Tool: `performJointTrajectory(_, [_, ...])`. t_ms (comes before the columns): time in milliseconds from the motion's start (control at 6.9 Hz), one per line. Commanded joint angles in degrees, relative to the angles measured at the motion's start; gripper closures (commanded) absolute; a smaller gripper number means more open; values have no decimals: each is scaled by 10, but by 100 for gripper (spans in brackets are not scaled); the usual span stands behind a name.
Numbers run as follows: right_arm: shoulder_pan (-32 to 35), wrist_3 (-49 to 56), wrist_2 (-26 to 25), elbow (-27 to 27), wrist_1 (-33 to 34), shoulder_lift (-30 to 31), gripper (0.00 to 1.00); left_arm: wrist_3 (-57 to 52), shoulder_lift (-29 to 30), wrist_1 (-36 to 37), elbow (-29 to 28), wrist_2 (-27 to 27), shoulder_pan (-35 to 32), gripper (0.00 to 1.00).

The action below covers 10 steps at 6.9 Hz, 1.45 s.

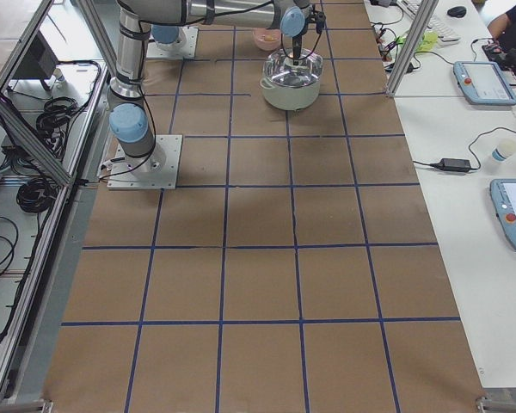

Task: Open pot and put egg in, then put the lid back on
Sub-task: 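Move the left gripper over the egg while the right reaches the lid knob, then close the right gripper on the glass lid knob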

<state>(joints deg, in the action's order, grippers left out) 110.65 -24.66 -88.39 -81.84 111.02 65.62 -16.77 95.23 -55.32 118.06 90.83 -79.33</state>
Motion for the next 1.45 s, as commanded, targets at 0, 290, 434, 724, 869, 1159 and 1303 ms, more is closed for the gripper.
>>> performJointTrajectory(0, [0, 8, 1, -2, 2, -1, 8, -11, 28, 58, 29, -9, 2, 4])
performJointTrajectory(290, [0, 17, 1, -3, 2, -1, 22, -18, 40, 61, 31, -8, 3, 4])
performJointTrajectory(434, [0, 19, 1, -3, 2, -1, 30, -19, 43, 61, 31, -7, 3, 4])
performJointTrajectory(724, [0, 21, 4, -3, 1, 0, 75, -19, 43, 60, 31, -8, 12, 4])
performJointTrajectory(869, [0, 21, 5, -3, 1, 0, 89, -20, 43, 60, 32, -9, 12, 4])
performJointTrajectory(1159, [0, 21, 6, -3, -3, 1, 90, -31, 43, 61, 32, -8, 13, 4])
performJointTrajectory(1303, [0, 19, 6, 1, -8, 4, 90, -31, 43, 62, 31, -8, 14, 4])
